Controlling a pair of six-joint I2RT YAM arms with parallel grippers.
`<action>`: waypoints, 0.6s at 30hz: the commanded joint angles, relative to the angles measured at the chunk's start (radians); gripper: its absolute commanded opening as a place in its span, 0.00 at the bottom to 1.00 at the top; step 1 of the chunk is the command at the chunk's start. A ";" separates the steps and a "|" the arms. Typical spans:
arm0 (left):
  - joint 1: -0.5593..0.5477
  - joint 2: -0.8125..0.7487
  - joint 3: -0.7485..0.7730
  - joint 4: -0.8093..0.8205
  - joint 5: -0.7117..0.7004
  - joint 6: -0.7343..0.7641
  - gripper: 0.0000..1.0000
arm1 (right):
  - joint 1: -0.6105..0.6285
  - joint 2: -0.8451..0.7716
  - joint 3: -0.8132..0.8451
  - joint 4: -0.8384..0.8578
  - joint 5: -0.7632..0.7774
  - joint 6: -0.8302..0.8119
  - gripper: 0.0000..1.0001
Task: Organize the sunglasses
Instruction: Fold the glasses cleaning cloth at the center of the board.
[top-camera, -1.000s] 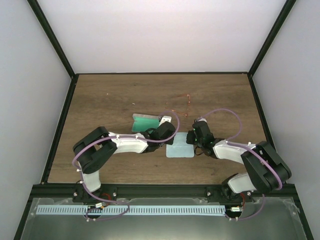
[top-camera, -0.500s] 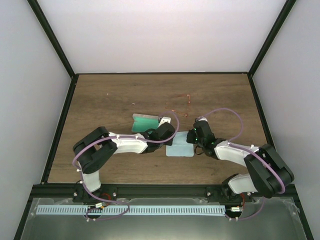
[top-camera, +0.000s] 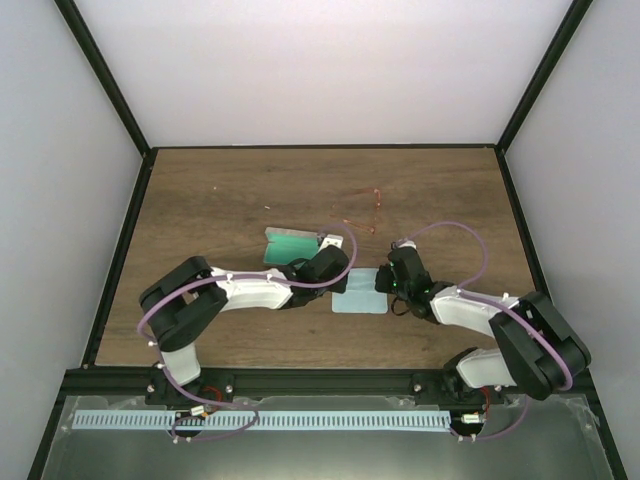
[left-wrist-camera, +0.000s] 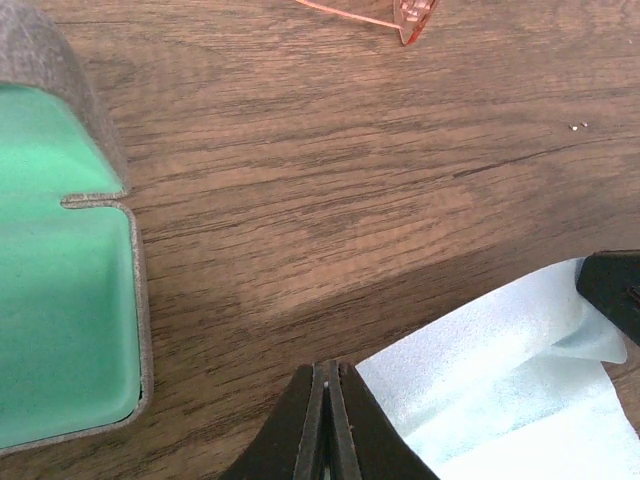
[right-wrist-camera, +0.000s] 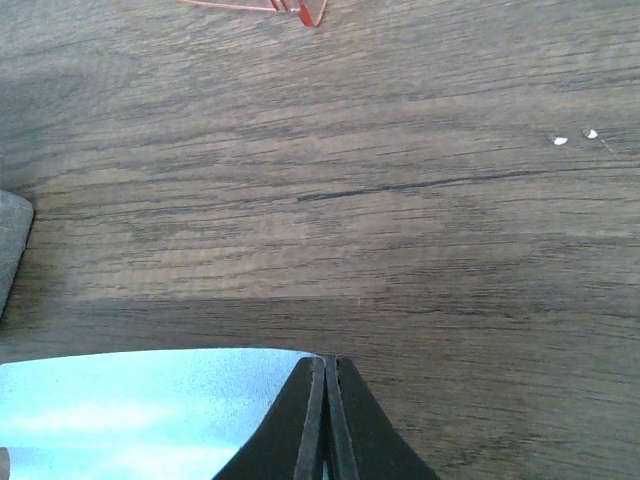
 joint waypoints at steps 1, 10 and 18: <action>-0.008 -0.035 -0.021 0.009 0.012 -0.007 0.04 | 0.009 -0.027 -0.009 -0.002 0.015 0.010 0.03; -0.016 -0.058 -0.049 0.015 0.017 -0.017 0.04 | 0.016 -0.085 -0.031 0.008 0.008 0.001 0.08; -0.027 -0.081 -0.063 0.014 0.024 -0.022 0.04 | 0.027 -0.081 -0.039 0.012 0.000 0.001 0.08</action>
